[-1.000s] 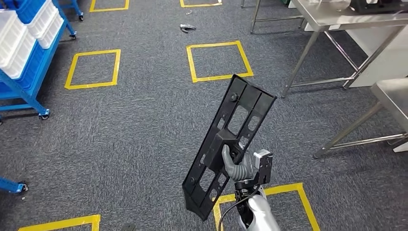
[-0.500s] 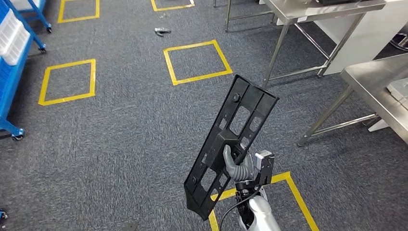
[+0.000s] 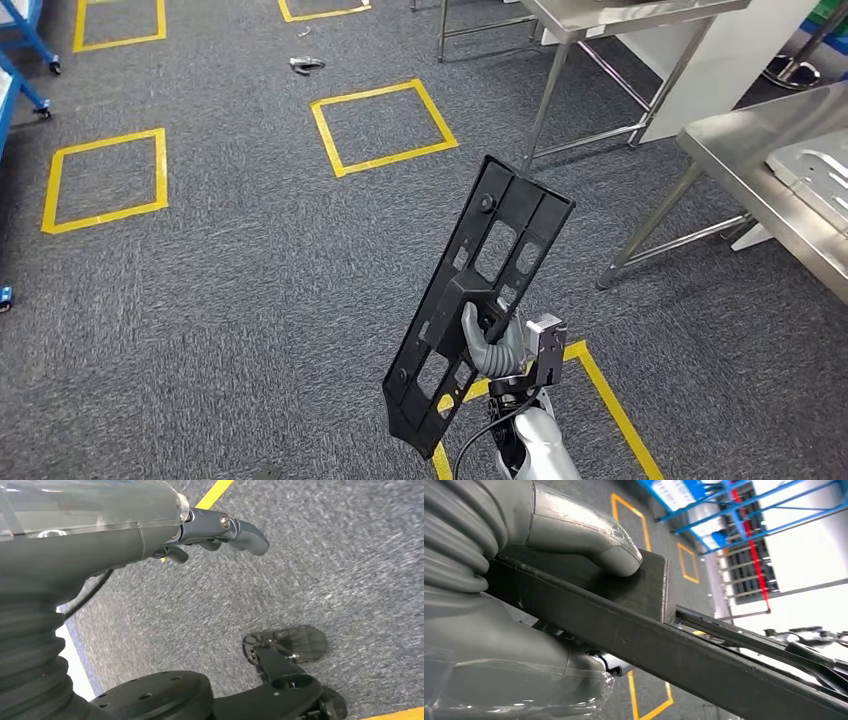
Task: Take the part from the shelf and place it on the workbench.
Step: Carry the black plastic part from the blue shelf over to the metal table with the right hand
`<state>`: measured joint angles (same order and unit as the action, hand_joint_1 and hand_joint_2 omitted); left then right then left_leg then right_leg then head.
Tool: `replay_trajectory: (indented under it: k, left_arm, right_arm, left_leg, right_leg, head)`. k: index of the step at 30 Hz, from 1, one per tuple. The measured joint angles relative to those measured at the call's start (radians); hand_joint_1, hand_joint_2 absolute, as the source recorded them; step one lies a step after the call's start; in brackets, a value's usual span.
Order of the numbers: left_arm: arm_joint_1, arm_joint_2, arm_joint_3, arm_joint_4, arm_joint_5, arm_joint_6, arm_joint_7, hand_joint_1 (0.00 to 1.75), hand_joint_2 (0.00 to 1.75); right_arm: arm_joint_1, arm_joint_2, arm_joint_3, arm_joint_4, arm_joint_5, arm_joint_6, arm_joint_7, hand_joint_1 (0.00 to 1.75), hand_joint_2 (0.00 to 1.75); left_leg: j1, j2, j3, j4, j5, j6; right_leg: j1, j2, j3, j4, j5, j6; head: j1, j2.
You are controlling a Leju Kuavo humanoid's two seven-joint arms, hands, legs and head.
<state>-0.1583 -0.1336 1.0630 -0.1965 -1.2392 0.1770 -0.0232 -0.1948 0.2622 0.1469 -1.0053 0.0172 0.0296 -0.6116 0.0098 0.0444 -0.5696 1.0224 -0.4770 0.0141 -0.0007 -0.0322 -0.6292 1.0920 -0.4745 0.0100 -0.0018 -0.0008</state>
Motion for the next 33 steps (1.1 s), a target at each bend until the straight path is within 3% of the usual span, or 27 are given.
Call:
replay_trajectory:
  k: [2,4,6,9,10,11,13,15,17,19,21,22,24,25,26,27,28,30,31,33]
  left_arm:
    - [-0.001,-0.001,-0.001,0.000,-0.002,0.000,0.001,0.00,1.75]
    - [-0.003,-0.001,-0.002,0.000,-0.004,0.000,0.002,0.00,1.75]
    - [-0.005,-0.001,-0.002,0.000,-0.005,0.001,0.002,0.00,1.75]
    - [-0.003,0.000,-0.002,0.000,-0.007,0.001,0.002,0.00,1.75]
    - [-0.001,0.000,-0.002,0.000,-0.007,0.001,0.003,0.00,1.75]
    - [0.001,0.000,-0.002,0.000,-0.008,0.001,0.003,0.00,1.75]
    - [0.001,0.000,-0.003,0.000,-0.010,0.001,0.003,0.00,1.75]
    - [-0.002,0.001,-0.003,0.000,-0.011,0.001,0.003,0.00,1.75]
    - [-0.004,0.001,-0.003,0.000,-0.013,0.000,0.003,0.00,1.75]
    - [-0.004,0.002,-0.004,0.000,-0.014,-0.001,0.003,0.00,1.75]
    - [-0.005,0.002,-0.005,0.000,-0.014,-0.001,0.001,0.00,1.75]
    - [-0.005,0.002,-0.005,0.000,-0.014,-0.001,-0.001,0.00,1.75]
    - [-0.002,0.001,-0.005,0.000,-0.014,-0.001,-0.003,0.00,1.75]
    - [0.000,0.001,-0.005,0.000,-0.014,-0.002,-0.003,0.00,1.75]
    - [0.002,0.001,-0.006,0.000,-0.014,-0.002,-0.004,0.00,1.75]
    - [0.003,0.001,-0.006,0.000,-0.013,-0.002,-0.004,0.00,1.75]
    - [0.003,0.001,-0.006,0.000,-0.013,-0.002,-0.005,0.00,1.75]
    - [0.002,0.000,-0.006,0.000,-0.011,-0.004,-0.008,0.00,1.75]
    - [0.002,-0.001,-0.006,0.000,-0.010,-0.005,-0.011,0.00,1.75]
    - [0.002,-0.003,-0.006,0.000,-0.010,-0.006,-0.014,0.00,1.75]
  right_arm:
    - [-0.004,0.000,0.000,0.000,-0.007,0.011,-0.008,1.75,1.75]
    - [-0.004,0.000,-0.001,0.000,-0.011,0.015,-0.009,1.75,1.75]
    - [-0.003,-0.001,-0.002,0.000,-0.012,0.015,-0.009,1.75,1.75]
    - [-0.005,0.000,-0.002,0.000,-0.012,0.017,-0.009,1.75,1.75]
    - [-0.004,0.001,-0.002,0.001,-0.012,0.017,-0.009,1.75,1.75]
    - [-0.004,0.001,-0.002,0.002,-0.012,0.017,-0.009,1.75,1.75]
    - [-0.003,0.001,-0.002,0.005,-0.012,0.017,-0.009,1.75,1.75]
    - [-0.005,0.001,-0.002,0.005,-0.012,0.017,-0.009,1.75,1.75]
    - [-0.008,0.001,-0.002,0.005,-0.012,0.017,-0.009,1.75,1.75]
    - [-0.008,0.000,-0.002,0.005,-0.012,0.018,-0.008,1.75,1.75]
    - [-0.005,-0.001,-0.002,0.004,-0.012,0.019,-0.008,1.75,1.75]
    - [-0.005,-0.002,-0.002,0.004,-0.011,0.019,-0.009,1.75,1.75]
    - [-0.004,-0.002,-0.002,0.003,-0.011,0.021,-0.009,1.75,1.75]
    - [-0.002,-0.002,-0.002,0.003,-0.011,0.021,-0.009,1.75,1.75]
    - [0.001,-0.003,-0.002,0.003,-0.011,0.021,-0.008,1.75,1.75]
    - [0.004,-0.003,-0.003,0.003,-0.011,0.021,-0.008,1.75,1.75]
    - [0.006,-0.004,-0.003,0.003,-0.011,0.022,-0.008,1.75,1.75]
    - [0.006,-0.004,-0.003,0.002,-0.011,0.022,-0.009,1.75,1.75]
    - [0.006,-0.004,-0.003,0.002,-0.010,0.022,-0.009,1.75,1.75]
    - [0.006,-0.005,-0.003,0.002,-0.010,0.023,-0.010,1.75,1.75]
  left_leg:
    - [-0.004,0.014,0.002,0.000,-0.003,-0.008]
    - [-0.005,0.027,0.006,-0.002,-0.005,-0.018]
    - [-0.005,0.010,0.002,0.018,-0.024,-0.028]
    - [-0.001,-0.032,-0.070,0.180,-0.107,-0.036]
    - [0.001,-0.035,-0.099,0.238,-0.127,-0.039]
    - [0.002,-0.036,-0.116,0.267,-0.128,-0.041]
    - [0.006,-0.037,-0.099,0.219,-0.078,-0.044]
    - [0.012,-0.060,-0.043,0.095,-0.021,-0.045]
    - [0.015,-0.083,-0.013,0.027,-0.007,-0.038]
    - [0.012,-0.080,-0.013,0.023,-0.008,-0.024]
    - [0.013,-0.067,-0.010,0.014,-0.002,-0.010]
    - [0.014,-0.060,-0.008,0.009,0.000,-0.004]
    - [0.013,-0.044,-0.007,0.007,0.000,0.003]
    - [0.012,-0.036,-0.007,0.007,-0.001,0.004]
    - [0.010,-0.027,-0.006,0.007,-0.002,0.005]
    - [0.009,-0.019,-0.005,0.007,-0.003,0.006]
    - [0.008,-0.012,-0.003,0.007,-0.004,0.005]
    - [0.005,0.002,0.004,0.006,-0.009,0.002]
    - [0.003,0.008,0.006,0.007,-0.011,-0.001]
    - [0.000,0.021,0.008,0.005,-0.014,-0.009]
  right_leg:
    - [0.011,-0.021,0.028,-0.060,0.009,-0.012]
    - [0.011,-0.007,0.030,-0.068,0.012,-0.017]
    - [0.003,0.010,0.037,-0.081,0.019,-0.026]
    - [-0.002,0.033,0.041,-0.087,0.023,-0.035]
    - [-0.002,0.043,0.040,-0.086,0.023,-0.035]
    - [-0.002,0.053,0.040,-0.084,0.022,-0.035]
    - [-0.004,0.073,0.039,-0.077,0.020,-0.032]
    - [-0.005,0.092,0.034,-0.062,0.012,-0.023]
    - [-0.005,0.107,0.023,-0.049,0.008,-0.011]
    - [-0.006,0.119,0.015,-0.049,0.012,0.000]
    - [-0.007,0.102,0.008,-0.035,0.001,0.010]
    - [-0.007,0.085,-0.005,-0.006,-0.017,0.015]
    - [-0.008,0.051,-0.059,0.105,-0.074,0.022]
    - [-0.009,0.045,-0.089,0.164,-0.095,0.024]
    - [-0.011,0.042,-0.110,0.201,-0.101,0.025]
    - [-0.011,0.040,-0.113,0.204,-0.090,0.024]
    - [-0.011,0.036,-0.096,0.168,-0.061,0.021]
    - [-0.003,0.009,-0.030,0.039,0.002,0.006]
    - [0.004,-0.007,-0.003,-0.016,0.019,-0.001]
    - [0.015,-0.022,0.014,-0.056,0.020,-0.011]
  head:
    - [0.000,0.000]
    - [-0.001,0.000]
    - [-0.002,0.000]
    - [-0.005,0.000]
    - [-0.005,0.000]
    - [-0.005,0.000]
    - [-0.005,0.000]
    - [-0.005,0.000]
    - [-0.004,0.000]
    - [-0.004,0.000]
    - [-0.003,0.000]
    - [-0.001,0.000]
    - [0.001,0.000]
    - [0.001,0.000]
    - [0.002,0.000]
    - [0.002,0.000]
    - [0.002,0.000]
    - [0.001,0.000]
    - [0.001,0.000]
    - [0.001,0.000]
